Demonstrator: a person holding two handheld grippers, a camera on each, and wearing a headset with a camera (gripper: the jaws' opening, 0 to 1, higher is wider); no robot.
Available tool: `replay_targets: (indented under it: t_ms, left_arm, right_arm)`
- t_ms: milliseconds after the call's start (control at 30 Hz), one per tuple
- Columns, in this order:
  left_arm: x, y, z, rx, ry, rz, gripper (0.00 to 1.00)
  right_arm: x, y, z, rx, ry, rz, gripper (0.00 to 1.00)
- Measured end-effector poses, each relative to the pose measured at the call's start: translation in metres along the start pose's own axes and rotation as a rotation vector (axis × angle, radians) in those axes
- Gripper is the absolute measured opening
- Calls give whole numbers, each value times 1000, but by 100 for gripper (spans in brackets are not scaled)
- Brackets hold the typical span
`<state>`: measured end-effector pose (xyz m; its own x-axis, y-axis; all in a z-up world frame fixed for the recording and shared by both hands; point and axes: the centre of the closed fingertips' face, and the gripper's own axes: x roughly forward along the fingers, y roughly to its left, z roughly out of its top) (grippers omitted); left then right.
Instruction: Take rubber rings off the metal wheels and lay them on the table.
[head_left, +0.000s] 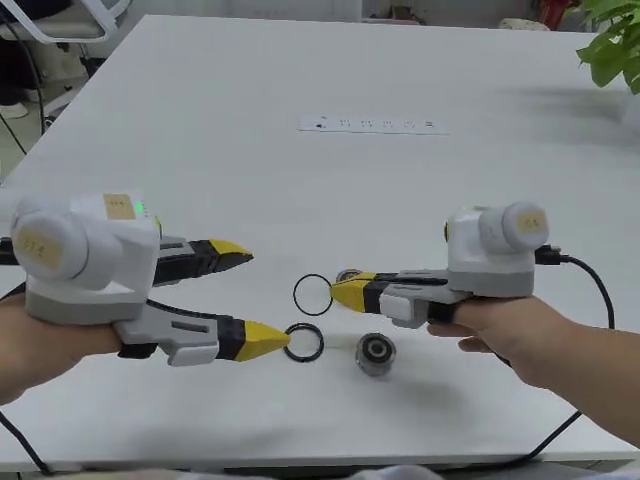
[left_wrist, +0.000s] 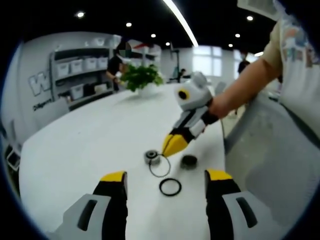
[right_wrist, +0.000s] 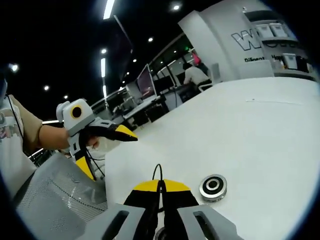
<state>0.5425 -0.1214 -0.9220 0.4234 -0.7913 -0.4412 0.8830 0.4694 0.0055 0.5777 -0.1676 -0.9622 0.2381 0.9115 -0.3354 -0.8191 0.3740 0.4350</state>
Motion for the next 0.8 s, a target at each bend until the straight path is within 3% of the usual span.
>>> replay_targets:
  t_ms: [467,800]
  left_arm:
    - [-11,-1,-9,-29,-1,18,63]
    - [-13,-2,-12,-39,3,23,63]
  right_arm:
    - [10,13,-22,20,82,52,0]
    - [15,11,-34,25,131,53,0]
